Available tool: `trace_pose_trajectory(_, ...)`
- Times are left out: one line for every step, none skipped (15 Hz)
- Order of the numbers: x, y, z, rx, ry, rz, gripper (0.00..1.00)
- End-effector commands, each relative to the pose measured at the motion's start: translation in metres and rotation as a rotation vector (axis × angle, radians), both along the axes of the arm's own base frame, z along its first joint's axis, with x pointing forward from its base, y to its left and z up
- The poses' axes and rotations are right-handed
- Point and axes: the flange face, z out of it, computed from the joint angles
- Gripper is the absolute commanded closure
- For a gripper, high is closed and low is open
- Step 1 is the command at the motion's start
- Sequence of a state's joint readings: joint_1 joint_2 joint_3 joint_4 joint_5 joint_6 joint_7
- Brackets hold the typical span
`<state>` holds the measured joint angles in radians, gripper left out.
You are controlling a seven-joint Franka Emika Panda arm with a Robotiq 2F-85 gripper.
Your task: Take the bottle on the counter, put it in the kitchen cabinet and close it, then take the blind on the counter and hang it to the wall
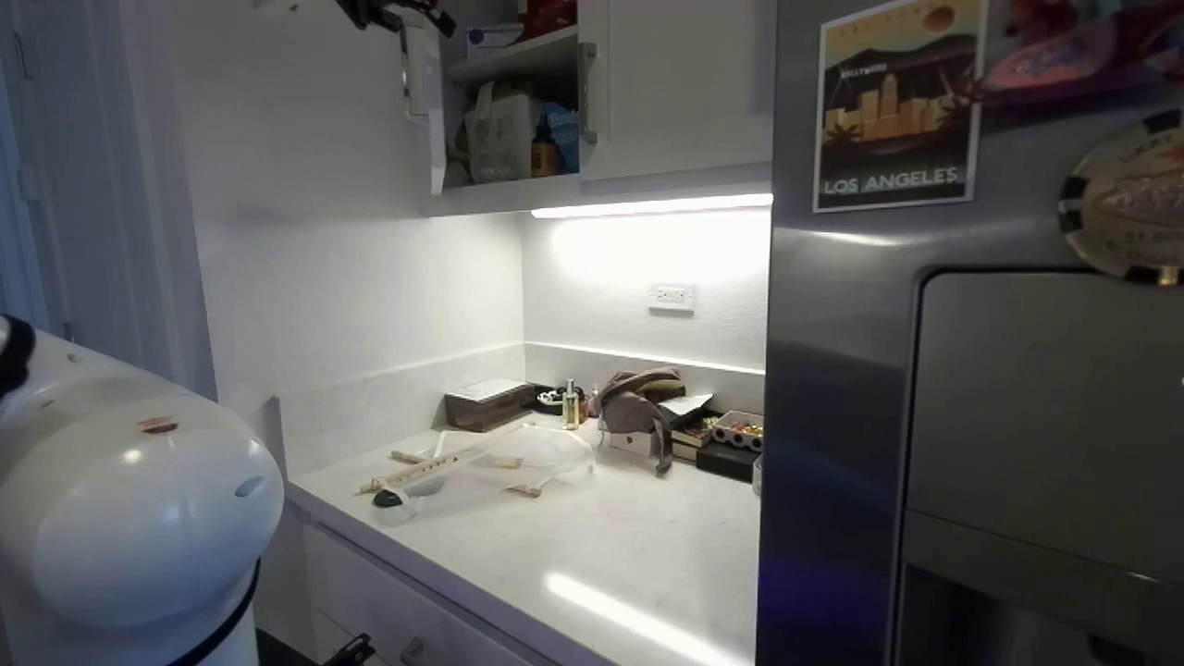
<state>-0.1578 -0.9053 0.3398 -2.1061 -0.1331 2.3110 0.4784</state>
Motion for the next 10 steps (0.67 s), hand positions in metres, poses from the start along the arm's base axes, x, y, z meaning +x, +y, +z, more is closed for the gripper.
trace_pose_trajectory(0.050, -0.024, -0.023, -0.004, -0.017, -0.124, 0.00)
trace_pose_trajectory(0.064, -0.030, -0.029, 0.007, -0.022, -0.144, 0.00)
trace_pose_trajectory(0.076, -0.035, -0.034, 0.011, -0.027, -0.177, 0.00)
trace_pose_trajectory(0.087, -0.035, -0.040, 0.018, -0.020, -0.191, 0.00)
trace_pose_trajectory(0.095, -0.032, -0.045, 0.023, -0.014, -0.197, 0.00)
trace_pose_trajectory(0.101, -0.029, -0.050, 0.026, -0.007, -0.201, 0.00)
trace_pose_trajectory(0.106, -0.025, -0.054, 0.030, 0.006, -0.201, 0.00)
trace_pose_trajectory(0.109, -0.020, -0.060, 0.032, 0.013, -0.201, 0.00)
trace_pose_trajectory(0.111, -0.015, -0.062, 0.036, 0.030, -0.195, 0.00)
trace_pose_trajectory(0.112, -0.012, -0.065, 0.043, 0.051, -0.186, 0.00)
